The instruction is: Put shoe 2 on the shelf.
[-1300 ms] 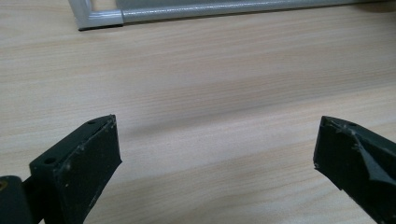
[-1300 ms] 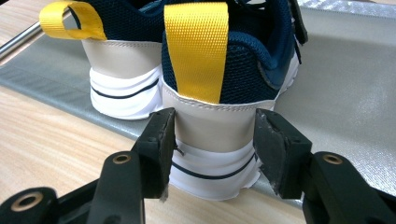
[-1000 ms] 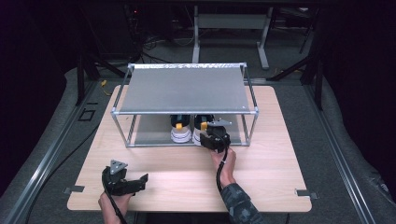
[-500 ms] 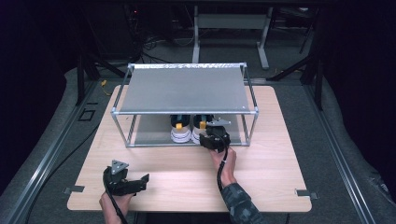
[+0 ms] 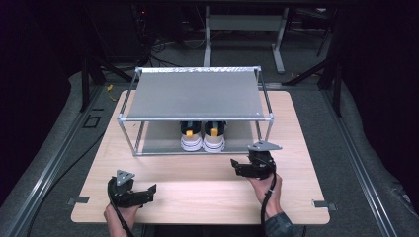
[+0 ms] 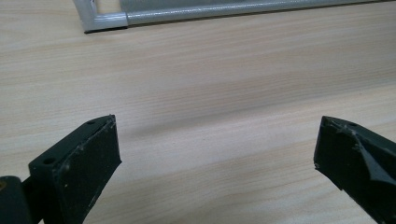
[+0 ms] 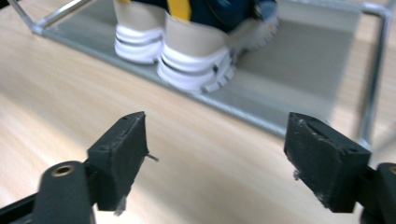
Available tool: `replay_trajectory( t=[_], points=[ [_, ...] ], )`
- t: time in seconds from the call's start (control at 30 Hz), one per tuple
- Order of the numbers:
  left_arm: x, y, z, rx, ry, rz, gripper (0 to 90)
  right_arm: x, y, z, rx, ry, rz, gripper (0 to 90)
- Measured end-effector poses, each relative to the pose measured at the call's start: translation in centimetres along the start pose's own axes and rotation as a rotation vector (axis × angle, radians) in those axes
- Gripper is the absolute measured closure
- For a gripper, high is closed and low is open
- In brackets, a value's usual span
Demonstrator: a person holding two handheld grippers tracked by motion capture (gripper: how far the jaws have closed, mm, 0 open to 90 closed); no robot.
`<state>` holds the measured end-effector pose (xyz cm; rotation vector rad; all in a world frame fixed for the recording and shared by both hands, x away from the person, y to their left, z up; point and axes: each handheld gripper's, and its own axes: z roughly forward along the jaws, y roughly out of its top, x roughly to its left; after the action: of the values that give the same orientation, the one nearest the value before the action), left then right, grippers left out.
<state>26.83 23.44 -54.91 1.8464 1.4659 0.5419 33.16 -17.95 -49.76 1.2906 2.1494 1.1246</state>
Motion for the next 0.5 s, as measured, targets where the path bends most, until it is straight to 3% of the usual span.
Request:
replay_trajectory(
  t=[0.13, 0.2, 0.27, 0.33, 0.5],
  points=[
    [0.3, -0.1, 0.1, 0.012, 0.003, -0.003, 0.3, -1.7, -1.7, -1.5, 0.025, 0.002, 0.025, 15.9],
    [0.3, -0.3, 0.2, 0.014, 0.007, 0.001, 0.2, -2.5, -2.8, -2.2, 0.044, -0.026, 0.030, 14.8],
    [0.4, -0.4, 0.5, 0.023, 0.008, 0.002, 0.2, -3.4, -3.6, -2.4, 0.046, 0.017, 0.035, 14.0],
    [0.5, -0.6, 0.7, 0.025, 0.007, 0.001, 0.2, -3.8, -4.6, -2.7, 0.068, -0.050, 0.038, 12.7],
    [0.1, -0.8, 0.8, 0.035, 0.002, 0.005, 0.2, -5.1, -6.5, -3.1, 0.077, -0.074, 0.051, 6.4]
  ],
)
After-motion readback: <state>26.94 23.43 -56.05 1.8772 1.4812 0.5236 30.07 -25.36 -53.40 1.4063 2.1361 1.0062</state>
